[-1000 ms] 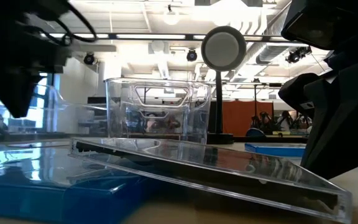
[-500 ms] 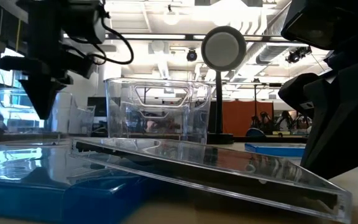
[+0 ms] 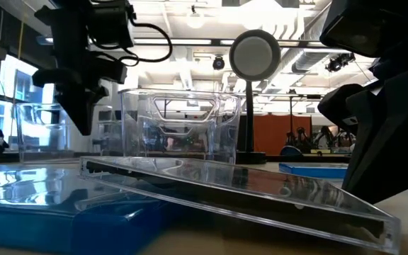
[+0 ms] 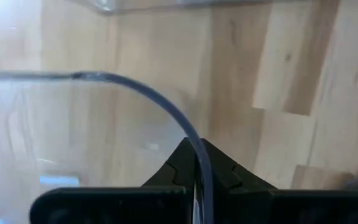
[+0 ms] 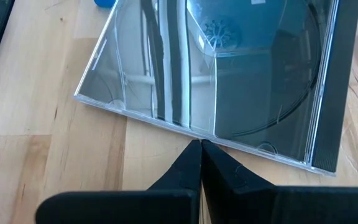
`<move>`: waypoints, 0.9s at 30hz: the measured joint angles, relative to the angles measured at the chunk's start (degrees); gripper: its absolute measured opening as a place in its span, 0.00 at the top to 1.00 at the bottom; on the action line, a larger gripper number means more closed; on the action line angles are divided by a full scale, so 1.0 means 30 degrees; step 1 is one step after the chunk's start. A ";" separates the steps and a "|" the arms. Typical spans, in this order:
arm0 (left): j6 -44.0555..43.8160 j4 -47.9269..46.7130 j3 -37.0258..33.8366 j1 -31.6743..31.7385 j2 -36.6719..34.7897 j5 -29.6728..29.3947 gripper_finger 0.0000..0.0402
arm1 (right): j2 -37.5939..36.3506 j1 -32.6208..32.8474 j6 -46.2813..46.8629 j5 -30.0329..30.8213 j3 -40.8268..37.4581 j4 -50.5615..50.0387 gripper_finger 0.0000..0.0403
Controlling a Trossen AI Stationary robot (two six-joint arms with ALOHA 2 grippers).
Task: Pick & place jewel cases by type
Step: Adjust the left transparent bin, then adjust the right transparent bin
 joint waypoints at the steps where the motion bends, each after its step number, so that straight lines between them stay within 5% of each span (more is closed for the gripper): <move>1: 0.0009 0.0020 0.0000 0.0144 0.0000 0.0011 1.00 | 0.0000 0.0000 -0.0021 -0.0004 0.0000 0.0000 1.00; 10: 0.1517 0.0145 0.0007 0.0665 0.0000 0.0408 0.99 | 0.0000 0.0000 -0.0033 -0.0007 0.0000 0.0018 1.00; 21: 0.0929 0.0140 0.0025 0.0665 -0.0022 0.0226 0.80 | 0.0000 0.0000 -0.0074 -0.0007 0.0000 0.0040 1.00; 27: -0.0668 -0.1436 0.1774 0.0665 -0.0022 0.1941 0.76 | 0.0000 0.0000 -0.0074 -0.0007 0.0000 0.0040 1.00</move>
